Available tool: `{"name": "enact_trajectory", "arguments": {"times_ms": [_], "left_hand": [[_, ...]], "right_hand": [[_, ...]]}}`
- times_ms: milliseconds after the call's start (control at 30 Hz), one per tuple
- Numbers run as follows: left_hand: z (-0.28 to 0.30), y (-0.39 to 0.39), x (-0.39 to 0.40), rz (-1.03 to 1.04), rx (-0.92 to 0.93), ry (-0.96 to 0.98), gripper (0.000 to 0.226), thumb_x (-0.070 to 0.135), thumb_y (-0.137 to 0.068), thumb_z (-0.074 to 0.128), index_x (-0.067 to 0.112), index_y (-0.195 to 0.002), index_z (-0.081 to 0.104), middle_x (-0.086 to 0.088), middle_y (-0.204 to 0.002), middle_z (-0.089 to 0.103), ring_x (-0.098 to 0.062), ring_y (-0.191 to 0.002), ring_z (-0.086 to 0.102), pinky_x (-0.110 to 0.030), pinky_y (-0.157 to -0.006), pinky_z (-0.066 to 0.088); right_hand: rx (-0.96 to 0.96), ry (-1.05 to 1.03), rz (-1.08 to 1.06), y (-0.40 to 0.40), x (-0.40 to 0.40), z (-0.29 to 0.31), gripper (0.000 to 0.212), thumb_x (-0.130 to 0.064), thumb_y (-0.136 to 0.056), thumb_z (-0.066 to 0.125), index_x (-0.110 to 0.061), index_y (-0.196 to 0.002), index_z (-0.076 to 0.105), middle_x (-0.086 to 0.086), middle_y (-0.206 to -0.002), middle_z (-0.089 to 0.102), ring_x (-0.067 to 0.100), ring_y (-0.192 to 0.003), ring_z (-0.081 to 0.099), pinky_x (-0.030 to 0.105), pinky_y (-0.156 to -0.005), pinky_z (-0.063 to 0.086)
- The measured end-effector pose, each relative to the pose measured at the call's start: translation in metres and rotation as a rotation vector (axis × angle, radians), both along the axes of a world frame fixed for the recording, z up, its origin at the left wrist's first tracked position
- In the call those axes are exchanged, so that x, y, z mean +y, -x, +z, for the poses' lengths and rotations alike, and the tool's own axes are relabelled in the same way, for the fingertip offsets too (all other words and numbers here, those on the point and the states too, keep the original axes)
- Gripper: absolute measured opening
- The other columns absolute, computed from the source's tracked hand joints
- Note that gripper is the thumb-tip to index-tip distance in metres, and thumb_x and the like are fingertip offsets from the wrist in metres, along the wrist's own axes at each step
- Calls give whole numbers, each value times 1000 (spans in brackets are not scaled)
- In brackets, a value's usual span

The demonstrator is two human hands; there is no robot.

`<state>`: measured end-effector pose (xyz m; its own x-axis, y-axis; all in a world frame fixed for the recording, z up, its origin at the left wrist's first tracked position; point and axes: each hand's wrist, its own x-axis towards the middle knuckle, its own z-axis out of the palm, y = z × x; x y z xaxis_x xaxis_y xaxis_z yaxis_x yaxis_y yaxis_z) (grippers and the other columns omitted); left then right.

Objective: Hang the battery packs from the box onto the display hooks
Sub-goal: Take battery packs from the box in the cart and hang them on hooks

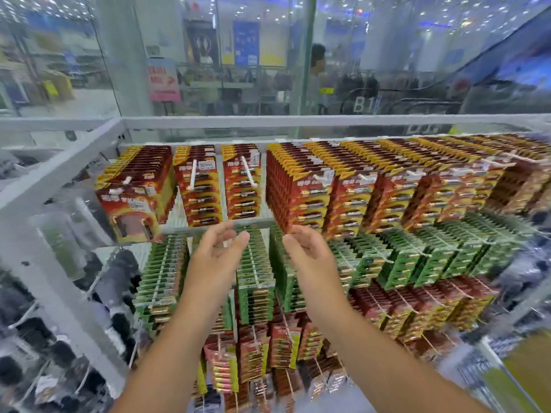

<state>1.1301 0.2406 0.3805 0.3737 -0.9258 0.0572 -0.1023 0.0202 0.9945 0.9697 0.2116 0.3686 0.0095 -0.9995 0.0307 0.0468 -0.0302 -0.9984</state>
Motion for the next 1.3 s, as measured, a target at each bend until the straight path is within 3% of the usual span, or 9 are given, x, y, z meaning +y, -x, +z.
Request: {"name": "enact_trajectory", "arguments": {"times_ms": [100,367,600,700,800,967,1033,1167,1300], "left_hand": [[7,49,5,-43,4,10,18,50,-98,63,49,-117,62,19,-123,64,-10,-117,63,-43,-105,51],[11,249,28,-225,18,-5,13,46,-99,65,46,-111,65,16,-119,64,-14,-113,66,-49,-106,52],[-5,471,57,-417,64,5,9,37,-102,63,41,-111,64,15,-114,65,-13,-100,71,-43,-95,57],[-13,560,66,-507,84,-10,10,30,-103,63,39,-104,64,10,-114,67,-12,-93,70,-33,-81,56],[-20,632,68,-584,63,-30,10,26,-103,63,36,-103,64,7,-107,68,-13,-88,68,-32,-75,55],[-47,725,46,-680,-5,-99,15,39,-102,64,38,-117,64,11,-112,69,-20,-98,71,-44,-90,60],[-61,759,29,-704,-4,-124,16,42,-101,65,40,-117,63,14,-114,68,-21,-101,71,-46,-93,59],[-98,833,-20,-730,32,-160,23,39,-101,65,34,-124,64,10,-111,68,-14,-98,70,-38,-83,59],[-132,893,-64,-775,51,-228,14,39,-100,67,38,-114,64,4,-113,69,-18,-104,70,-44,-90,57]], "right_hand": [[-15,-13,-42,54,14,4,26,-44,-102,63,-41,-128,61,-23,-121,61,-1,-113,59,21,-85,45],[-47,-8,-282,267,69,-3,19,-40,-101,66,-41,-119,64,-17,-122,64,4,-114,62,33,-96,47],[25,26,-457,484,137,-18,12,-37,-100,69,-37,-111,68,-2,-112,70,15,-103,68,29,-86,53],[22,7,-535,563,168,-21,18,-30,-101,69,-27,-119,68,-4,-108,70,6,-88,66,16,-71,51],[18,-15,-629,633,181,-27,16,-29,-100,69,-29,-116,68,-4,-109,71,9,-96,67,26,-86,52],[30,-84,-738,729,180,-51,11,-34,-99,69,-40,-109,69,-7,-113,70,12,-106,68,40,-97,56],[49,-119,-759,763,170,-60,11,-35,-100,68,-41,-109,68,-8,-113,70,12,-107,67,41,-98,56],[103,-179,-786,832,132,-83,14,-36,-100,68,-37,-114,68,-5,-117,70,13,-111,66,39,-98,56],[148,-245,-797,888,95,-104,19,-35,-99,70,-34,-117,69,-4,-117,70,14,-112,66,36,-98,54]]}}
